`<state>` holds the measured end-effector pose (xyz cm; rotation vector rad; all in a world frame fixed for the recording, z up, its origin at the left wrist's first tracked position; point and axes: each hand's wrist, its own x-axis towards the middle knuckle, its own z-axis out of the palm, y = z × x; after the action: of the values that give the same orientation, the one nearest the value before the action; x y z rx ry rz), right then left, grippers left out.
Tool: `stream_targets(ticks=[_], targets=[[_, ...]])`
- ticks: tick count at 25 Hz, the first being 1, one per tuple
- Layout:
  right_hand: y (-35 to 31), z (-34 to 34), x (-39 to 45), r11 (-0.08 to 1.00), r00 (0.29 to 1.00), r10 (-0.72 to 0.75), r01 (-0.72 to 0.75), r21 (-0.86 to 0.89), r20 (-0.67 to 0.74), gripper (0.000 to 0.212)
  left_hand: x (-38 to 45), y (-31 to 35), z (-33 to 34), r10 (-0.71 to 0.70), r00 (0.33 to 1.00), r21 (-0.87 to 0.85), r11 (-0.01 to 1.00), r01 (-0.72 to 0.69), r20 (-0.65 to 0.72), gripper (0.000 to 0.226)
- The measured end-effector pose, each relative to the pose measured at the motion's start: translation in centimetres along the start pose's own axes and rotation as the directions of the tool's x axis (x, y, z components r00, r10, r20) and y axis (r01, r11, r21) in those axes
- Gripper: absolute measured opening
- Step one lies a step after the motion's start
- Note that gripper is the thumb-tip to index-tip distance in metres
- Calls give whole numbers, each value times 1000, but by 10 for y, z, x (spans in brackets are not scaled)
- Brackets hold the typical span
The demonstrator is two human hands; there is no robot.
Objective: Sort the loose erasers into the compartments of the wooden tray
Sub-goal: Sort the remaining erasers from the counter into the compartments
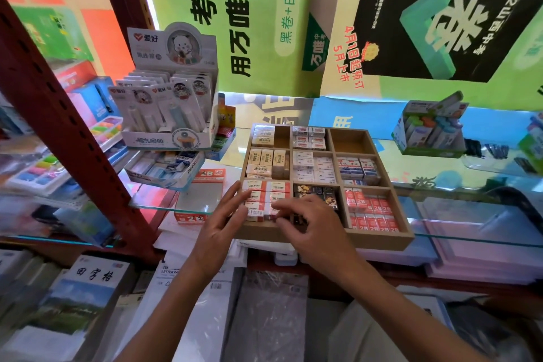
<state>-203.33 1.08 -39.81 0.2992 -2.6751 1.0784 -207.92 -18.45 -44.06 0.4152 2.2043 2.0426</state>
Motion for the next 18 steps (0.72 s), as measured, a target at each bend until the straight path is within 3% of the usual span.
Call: stream_targets(ticks=[5,18], targets=[[26,-18,-21,996,986,87,-90,-13,-140,20,-13,-6,-3,109,970,117,990,-84,-219,25],[20,-8,-21,1000,984,-10,8,-16,-177,15,-4,10,-9,83,983,232,972,-44,-163,17]])
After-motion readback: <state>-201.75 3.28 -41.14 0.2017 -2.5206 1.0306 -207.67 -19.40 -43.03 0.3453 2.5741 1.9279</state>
